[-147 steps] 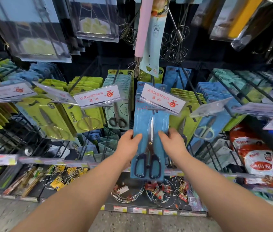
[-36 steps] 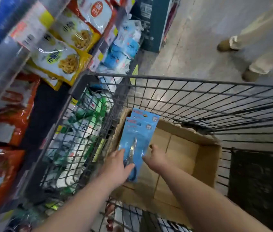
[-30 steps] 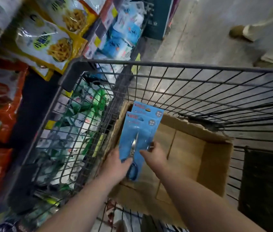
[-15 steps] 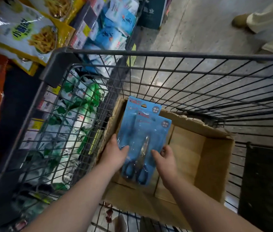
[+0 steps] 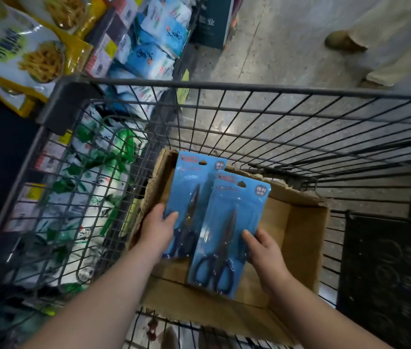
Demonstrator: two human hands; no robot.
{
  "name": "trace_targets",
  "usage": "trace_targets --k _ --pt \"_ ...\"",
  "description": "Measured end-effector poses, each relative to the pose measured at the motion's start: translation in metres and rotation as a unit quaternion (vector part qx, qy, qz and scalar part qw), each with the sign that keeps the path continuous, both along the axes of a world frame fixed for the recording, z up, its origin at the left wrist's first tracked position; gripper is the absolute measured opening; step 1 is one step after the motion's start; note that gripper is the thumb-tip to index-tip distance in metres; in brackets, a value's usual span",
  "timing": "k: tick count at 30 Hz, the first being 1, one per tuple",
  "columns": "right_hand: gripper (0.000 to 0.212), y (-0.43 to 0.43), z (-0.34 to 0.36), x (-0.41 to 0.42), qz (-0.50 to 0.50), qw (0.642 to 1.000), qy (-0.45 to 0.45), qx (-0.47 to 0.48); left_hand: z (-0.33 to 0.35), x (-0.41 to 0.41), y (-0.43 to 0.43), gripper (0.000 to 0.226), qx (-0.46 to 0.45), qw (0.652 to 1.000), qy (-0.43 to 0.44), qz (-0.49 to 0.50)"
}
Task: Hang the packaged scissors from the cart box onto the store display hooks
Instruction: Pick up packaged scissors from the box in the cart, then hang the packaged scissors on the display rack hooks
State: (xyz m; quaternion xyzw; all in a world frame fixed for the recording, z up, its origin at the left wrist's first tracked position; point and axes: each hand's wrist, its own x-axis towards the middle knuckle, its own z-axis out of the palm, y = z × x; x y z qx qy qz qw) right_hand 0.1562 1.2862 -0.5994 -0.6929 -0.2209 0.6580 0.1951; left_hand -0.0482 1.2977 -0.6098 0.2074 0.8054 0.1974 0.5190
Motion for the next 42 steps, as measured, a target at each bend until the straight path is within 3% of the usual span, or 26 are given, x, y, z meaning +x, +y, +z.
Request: trace_targets --k 10,20,22,24,26,28,29,32,36,38,40,42 --pt "0.02 0.016 0.093 -0.019 0.078 0.995 -0.028 0.06 0.106 -0.013 -0.025 0.014 0.071 0.994 -0.031 0.081" --pt "0.013 0.017 0.213 -0.085 0.237 0.956 0.053 0.164 0.229 -0.057 -0.099 0.018 0.17 0.963 0.01 0.211" --pt "0.012 0.004 0.235 -0.097 0.26 0.947 0.065 0.177 0.247 -0.06 -0.128 0.007 0.179 0.955 0.011 0.235" --pt "0.012 -0.016 0.253 -0.107 0.289 0.936 0.078 0.185 0.25 -0.068 -0.16 0.028 0.189 0.948 0.012 0.255" --pt "0.013 -0.04 0.268 -0.117 0.325 0.922 0.081 0.192 0.257 -0.074 -0.197 0.024 0.197 0.941 0.014 0.275" --pt "0.015 -0.07 0.279 -0.13 0.365 0.903 0.09 0.208 0.268 -0.078 -0.236 0.036 0.206 0.926 0.038 0.313" --pt "0.016 -0.088 0.285 -0.137 0.379 0.895 0.096 0.214 0.275 -0.079 -0.259 0.038 0.225 0.911 0.044 0.343" --pt "0.013 -0.158 0.305 -0.162 0.442 0.863 0.097 0.225 0.298 -0.078 -0.345 0.007 0.259 0.861 0.061 0.433" --pt "0.014 -0.283 0.319 -0.196 0.522 0.806 0.117 0.255 0.321 -0.07 -0.496 0.005 0.29 0.791 0.094 0.531" --pt "0.012 -0.352 0.333 -0.212 0.564 0.772 0.142 0.257 0.336 -0.057 -0.575 0.003 0.262 0.764 0.134 0.574" --pt "0.012 -0.419 0.338 -0.226 0.613 0.729 0.146 0.269 0.349 -0.042 -0.651 0.02 0.252 0.729 0.183 0.61" --pt "0.014 -0.48 0.335 -0.24 0.657 0.687 0.154 0.27 0.361 -0.028 -0.718 0.022 0.232 0.694 0.223 0.644"
